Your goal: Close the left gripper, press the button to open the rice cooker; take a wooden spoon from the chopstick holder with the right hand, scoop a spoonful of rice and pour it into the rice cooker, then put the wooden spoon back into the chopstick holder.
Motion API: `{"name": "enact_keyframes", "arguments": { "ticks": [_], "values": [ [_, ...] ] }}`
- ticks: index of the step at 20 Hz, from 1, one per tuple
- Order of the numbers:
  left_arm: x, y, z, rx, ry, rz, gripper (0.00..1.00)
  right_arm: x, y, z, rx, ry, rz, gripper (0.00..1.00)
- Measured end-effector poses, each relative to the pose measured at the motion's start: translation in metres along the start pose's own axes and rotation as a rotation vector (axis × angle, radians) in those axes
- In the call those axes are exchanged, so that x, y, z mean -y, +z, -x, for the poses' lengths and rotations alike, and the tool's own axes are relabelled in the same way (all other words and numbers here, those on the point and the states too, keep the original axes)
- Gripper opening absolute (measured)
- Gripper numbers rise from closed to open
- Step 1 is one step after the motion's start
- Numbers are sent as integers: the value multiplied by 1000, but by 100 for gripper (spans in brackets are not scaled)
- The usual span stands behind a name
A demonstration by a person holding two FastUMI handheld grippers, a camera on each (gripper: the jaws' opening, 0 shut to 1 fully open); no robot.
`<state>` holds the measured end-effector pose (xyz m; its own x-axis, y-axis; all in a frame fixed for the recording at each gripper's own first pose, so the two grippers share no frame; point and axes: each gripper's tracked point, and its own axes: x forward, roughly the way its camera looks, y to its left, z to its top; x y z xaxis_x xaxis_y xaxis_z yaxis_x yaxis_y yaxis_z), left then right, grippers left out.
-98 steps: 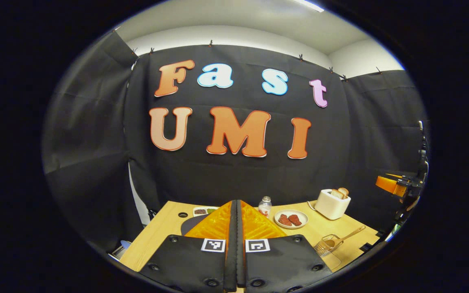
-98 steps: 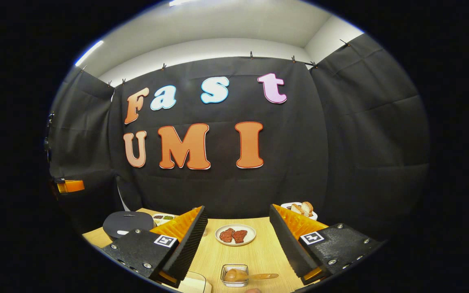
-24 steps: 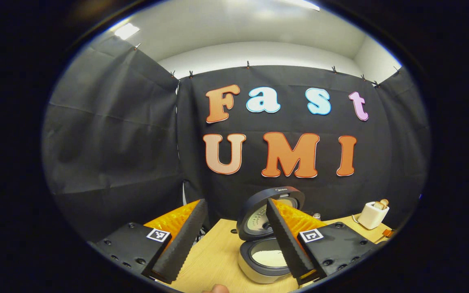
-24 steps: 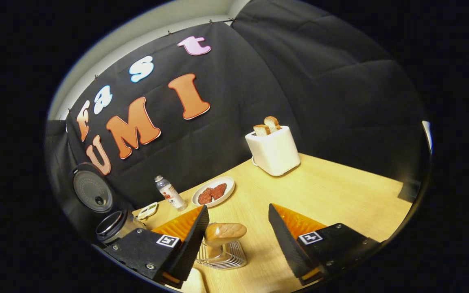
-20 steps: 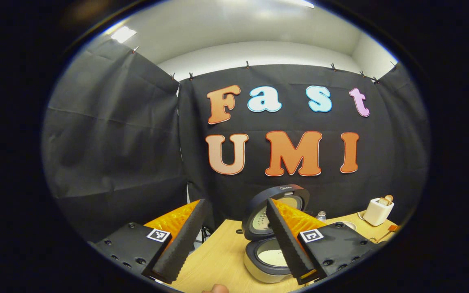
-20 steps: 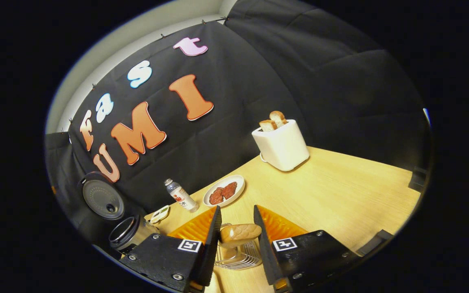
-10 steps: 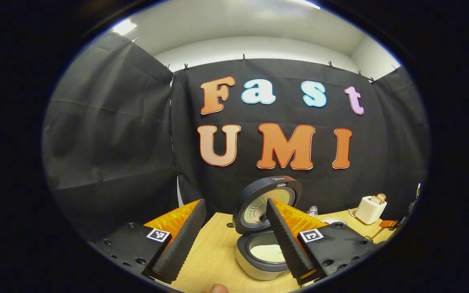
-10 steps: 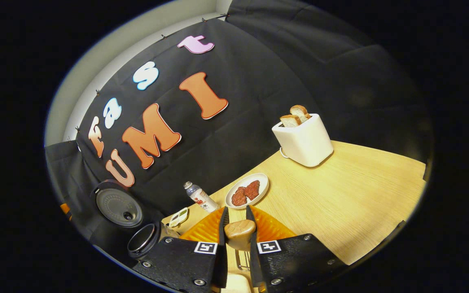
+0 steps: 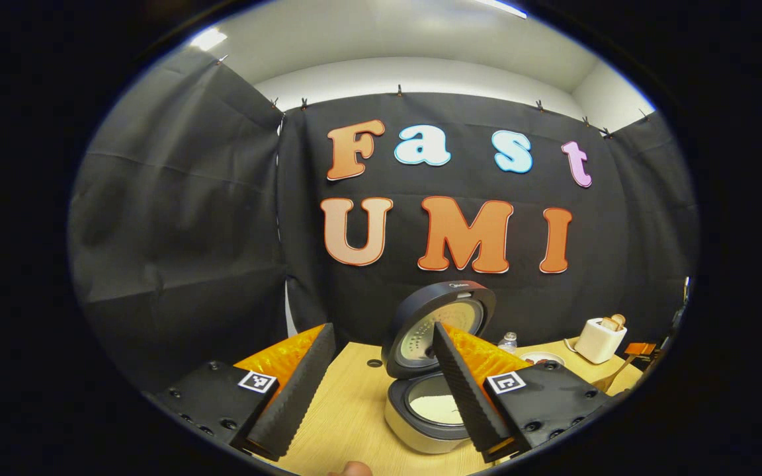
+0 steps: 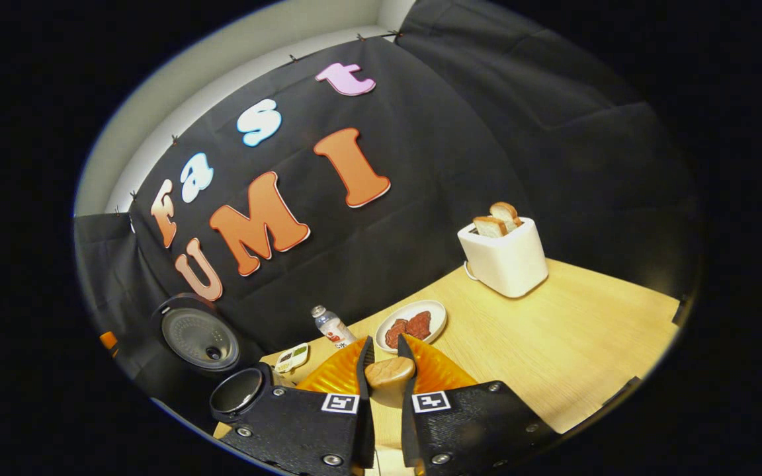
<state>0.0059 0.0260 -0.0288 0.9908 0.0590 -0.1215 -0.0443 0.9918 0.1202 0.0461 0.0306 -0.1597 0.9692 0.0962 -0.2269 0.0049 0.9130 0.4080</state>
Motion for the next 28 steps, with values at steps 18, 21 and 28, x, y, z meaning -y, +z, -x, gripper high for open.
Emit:
{"name": "enact_keyframes", "arguments": {
  "ticks": [18, 21, 28],
  "values": [
    [-11, -13, 10, -2, -75, -11, 100, -105, -102, 63, -89, 131, 278, 15],
    [-10, -22, 6, -21, -82, -15, 100, -96, -129, 63, -170, 97, 310, 15],
    [-3, -38, 0, -52, -104, 22, 100, -105, -156, 86, -334, 139, 165, 15]
  ]
}}
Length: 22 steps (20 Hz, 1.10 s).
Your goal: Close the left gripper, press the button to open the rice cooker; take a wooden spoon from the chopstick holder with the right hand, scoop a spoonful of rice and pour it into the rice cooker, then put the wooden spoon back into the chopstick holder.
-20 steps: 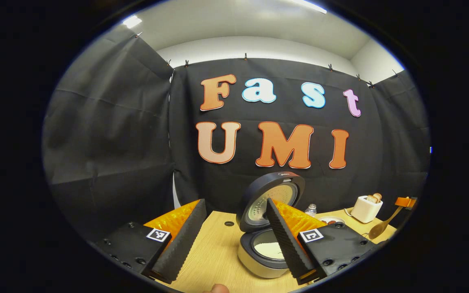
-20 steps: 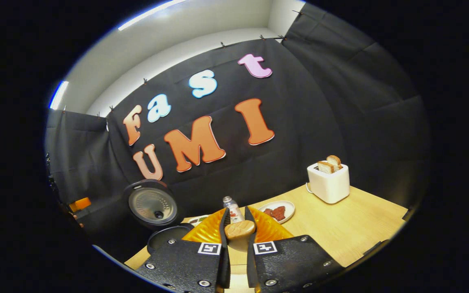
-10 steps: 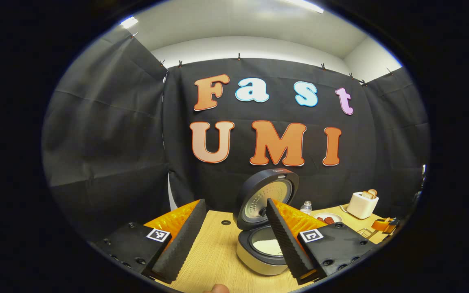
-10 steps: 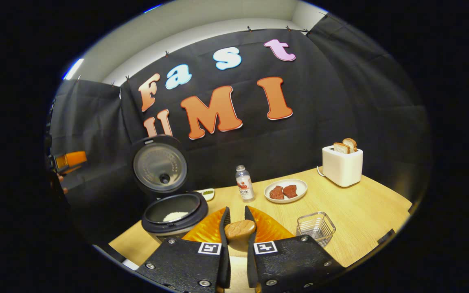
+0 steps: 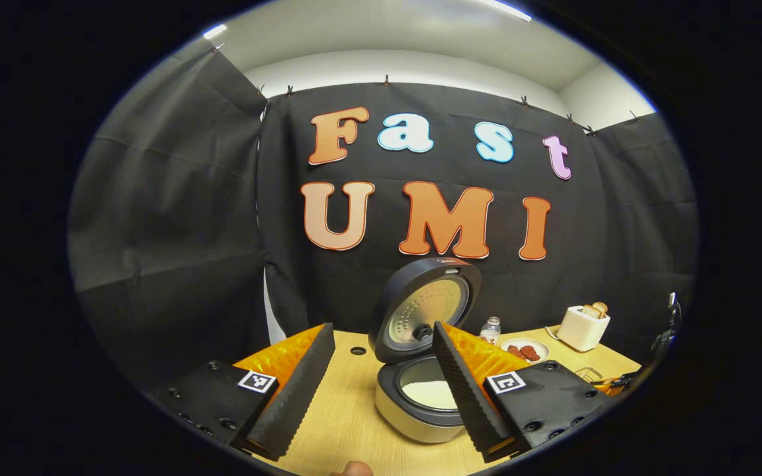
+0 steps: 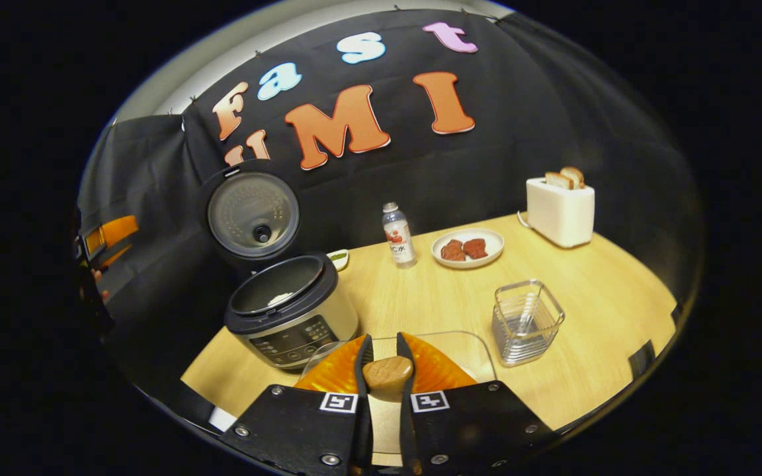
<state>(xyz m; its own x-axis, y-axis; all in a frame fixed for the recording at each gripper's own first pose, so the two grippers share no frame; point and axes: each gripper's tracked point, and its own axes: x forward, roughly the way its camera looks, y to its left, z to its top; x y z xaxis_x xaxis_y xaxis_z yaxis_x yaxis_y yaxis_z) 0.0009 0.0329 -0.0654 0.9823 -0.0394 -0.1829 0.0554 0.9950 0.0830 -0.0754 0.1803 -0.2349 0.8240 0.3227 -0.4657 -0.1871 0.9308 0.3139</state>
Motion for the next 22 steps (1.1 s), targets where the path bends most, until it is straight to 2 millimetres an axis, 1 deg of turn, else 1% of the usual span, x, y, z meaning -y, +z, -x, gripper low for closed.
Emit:
{"name": "enact_keyframes", "arguments": {
  "ticks": [1, 4, 8, 10, 12, 17, 18, 20, 22],
  "values": [
    [-1, -2, 0, -2, 1, 4, 100, -4, -2, 3, -14, 23, -40, 15],
    [-1, -4, 1, -7, 2, 12, 100, -9, -2, 2, -6, 66, -137, 15],
    [0, 0, 4, 6, 12, 0, 99, -16, -3, -7, -1, 139, -273, 15],
    [2, 3, 6, 15, 15, -8, 100, -16, -2, -13, -2, 168, -342, 15],
    [6, 3, 6, 19, 15, -10, 100, -10, 4, -20, 4, 184, -422, 15],
    [15, 1, 2, 7, 13, 7, 100, 13, 7, -36, 3, 207, -678, 15],
    [16, 2, 1, 6, 12, 8, 100, 20, 7, -36, 4, 211, -730, 15],
    [19, 2, 1, 7, 13, 5, 100, 26, 4, -37, 9, 217, -805, 14],
    [24, 1, -2, 3, 9, 6, 100, 30, 5, -38, 11, 223, -839, 15]
  ]
}}
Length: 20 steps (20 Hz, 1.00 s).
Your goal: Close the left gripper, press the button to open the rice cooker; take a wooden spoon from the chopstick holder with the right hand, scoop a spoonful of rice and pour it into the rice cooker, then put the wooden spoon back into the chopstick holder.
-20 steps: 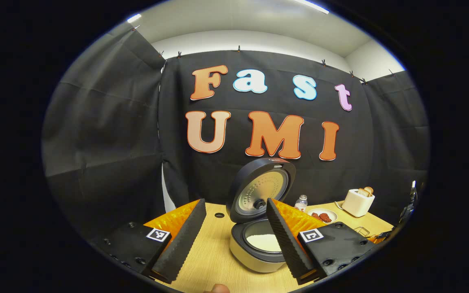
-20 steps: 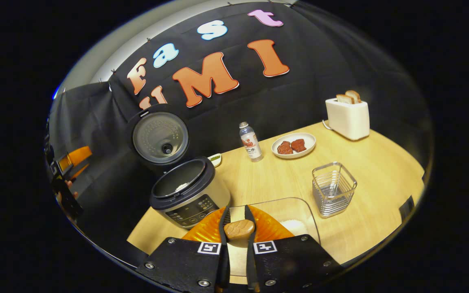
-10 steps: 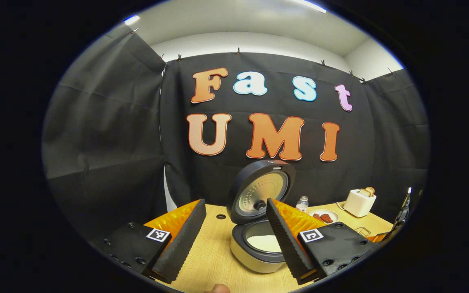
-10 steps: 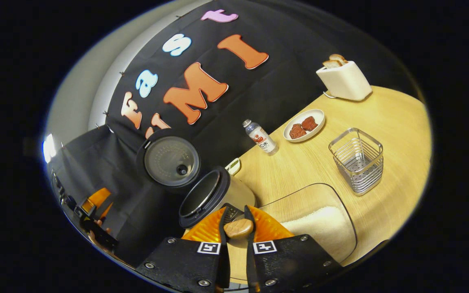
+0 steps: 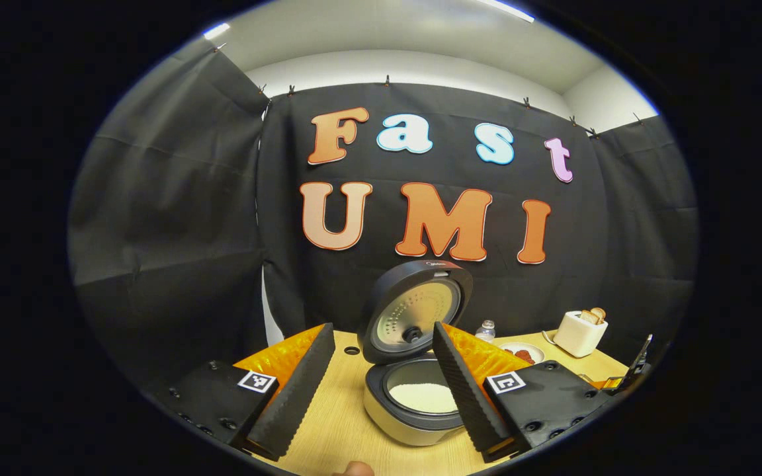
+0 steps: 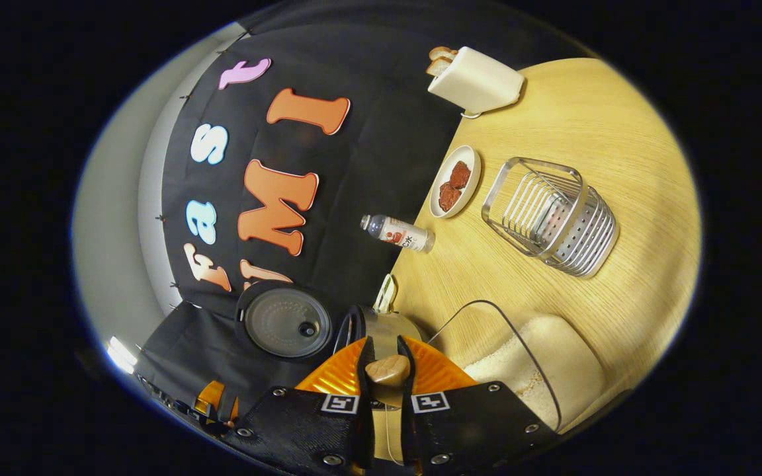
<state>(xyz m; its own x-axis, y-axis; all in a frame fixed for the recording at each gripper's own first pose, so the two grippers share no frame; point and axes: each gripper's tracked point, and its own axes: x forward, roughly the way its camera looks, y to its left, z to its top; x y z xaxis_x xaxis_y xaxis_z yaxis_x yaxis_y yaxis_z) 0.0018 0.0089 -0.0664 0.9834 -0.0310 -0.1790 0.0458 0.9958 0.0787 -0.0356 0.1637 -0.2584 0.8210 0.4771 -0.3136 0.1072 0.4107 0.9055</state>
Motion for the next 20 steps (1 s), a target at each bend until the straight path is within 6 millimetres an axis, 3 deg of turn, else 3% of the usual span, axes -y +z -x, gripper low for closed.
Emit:
{"name": "enact_keyframes", "arguments": {
  "ticks": [2, 3, 16, 20],
  "values": [
    [3, -1, 1, -7, -4, -2, 100, -2, 8, -1, 9, 14, -32, 10],
    [4, -1, 2, -7, -3, -6, 100, -5, 12, 0, 16, 26, -50, 15],
    [17, 5, 1, 12, 18, -48, 100, -35, 71, 18, 113, 118, -206, 14],
    [16, 7, 1, 16, 31, -47, 100, -54, 82, 16, 121, 144, -212, 15]
  ]
}}
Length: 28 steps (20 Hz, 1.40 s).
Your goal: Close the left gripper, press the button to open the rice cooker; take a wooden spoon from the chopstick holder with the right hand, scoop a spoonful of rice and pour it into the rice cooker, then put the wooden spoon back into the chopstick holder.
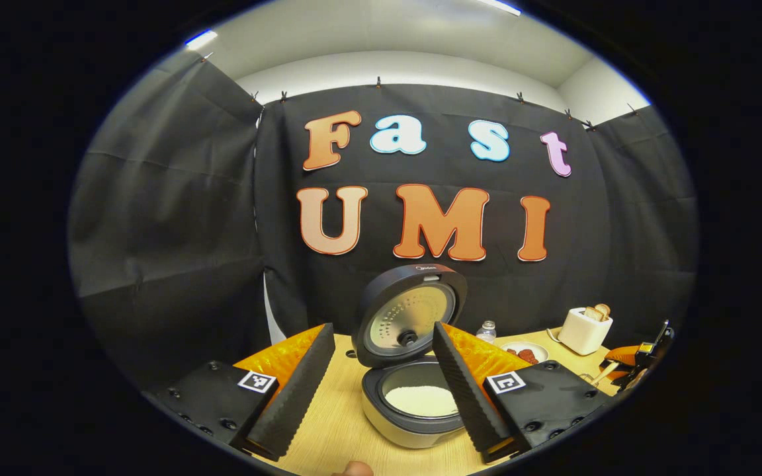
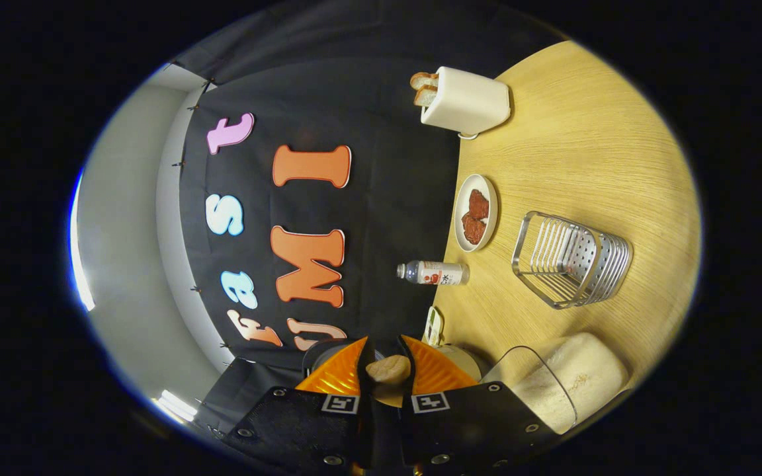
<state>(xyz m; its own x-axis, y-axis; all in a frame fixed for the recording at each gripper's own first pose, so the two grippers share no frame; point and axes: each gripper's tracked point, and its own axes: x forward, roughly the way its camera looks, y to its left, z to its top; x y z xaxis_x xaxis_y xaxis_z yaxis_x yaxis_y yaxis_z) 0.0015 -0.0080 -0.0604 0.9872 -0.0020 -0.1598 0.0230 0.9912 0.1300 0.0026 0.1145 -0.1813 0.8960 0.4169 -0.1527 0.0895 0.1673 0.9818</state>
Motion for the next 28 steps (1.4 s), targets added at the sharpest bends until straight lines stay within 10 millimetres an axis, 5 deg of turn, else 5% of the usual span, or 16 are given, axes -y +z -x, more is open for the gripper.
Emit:
{"name": "enact_keyframes", "arguments": {
  "ticks": [10, 17, 28],
  "values": [
    [9, 15, 4, 32, -7, -39, 100, -76, -24, -42, -62, 66, 39, 15],
    [9, 13, 2, 33, -19, -24, 100, -125, -52, -99, -100, 103, 58, 14],
    [-18, -3, -7, -1, 12, 3, 100, -133, -96, -174, -124, 52, 193, 15]
  ]
}}
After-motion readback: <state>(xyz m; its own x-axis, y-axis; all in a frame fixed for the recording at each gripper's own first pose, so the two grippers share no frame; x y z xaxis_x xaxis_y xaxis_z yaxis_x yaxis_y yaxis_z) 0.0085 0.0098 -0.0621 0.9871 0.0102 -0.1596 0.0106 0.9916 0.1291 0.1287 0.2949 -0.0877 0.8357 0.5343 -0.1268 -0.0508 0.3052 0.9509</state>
